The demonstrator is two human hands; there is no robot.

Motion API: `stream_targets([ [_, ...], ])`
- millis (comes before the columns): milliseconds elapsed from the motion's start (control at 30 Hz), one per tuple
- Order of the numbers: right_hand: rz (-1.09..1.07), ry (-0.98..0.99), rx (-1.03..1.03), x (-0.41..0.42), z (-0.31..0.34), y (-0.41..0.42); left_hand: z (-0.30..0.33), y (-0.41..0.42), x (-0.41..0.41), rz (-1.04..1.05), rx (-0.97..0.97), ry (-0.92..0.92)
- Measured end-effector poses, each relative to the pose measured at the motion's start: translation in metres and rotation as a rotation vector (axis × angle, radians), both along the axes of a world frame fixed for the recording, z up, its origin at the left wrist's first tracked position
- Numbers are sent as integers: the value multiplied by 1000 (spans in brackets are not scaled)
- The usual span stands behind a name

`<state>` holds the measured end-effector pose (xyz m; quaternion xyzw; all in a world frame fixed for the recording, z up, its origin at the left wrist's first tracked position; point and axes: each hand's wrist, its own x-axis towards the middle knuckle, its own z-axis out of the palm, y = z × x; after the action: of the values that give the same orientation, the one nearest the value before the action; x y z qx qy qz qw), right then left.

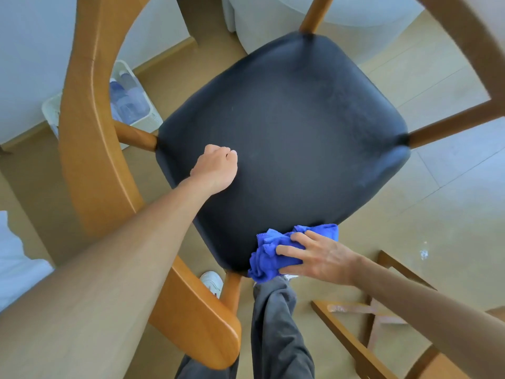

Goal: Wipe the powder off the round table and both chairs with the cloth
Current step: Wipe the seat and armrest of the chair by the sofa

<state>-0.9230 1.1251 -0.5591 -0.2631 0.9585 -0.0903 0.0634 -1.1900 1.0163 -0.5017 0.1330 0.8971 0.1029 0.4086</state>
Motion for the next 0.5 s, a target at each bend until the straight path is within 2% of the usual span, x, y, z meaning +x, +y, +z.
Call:
stream_targets([
  [100,-219,51,1,-11,1,42,-12,-3,-1,-59,12,29],
  [267,-766,87,103,-45,11,141,-23,-13,-6,-207,-20,107],
  [367,-1189,7,106,-61,22,182,-21,-10,-4,-213,-47,112],
  [433,-1491,-68,48,-77,22,183,-20,-9,-1,-186,-50,104],
  [500,-1703,-104,-20,-94,21,173,-20,-9,3,-176,-54,105],
])
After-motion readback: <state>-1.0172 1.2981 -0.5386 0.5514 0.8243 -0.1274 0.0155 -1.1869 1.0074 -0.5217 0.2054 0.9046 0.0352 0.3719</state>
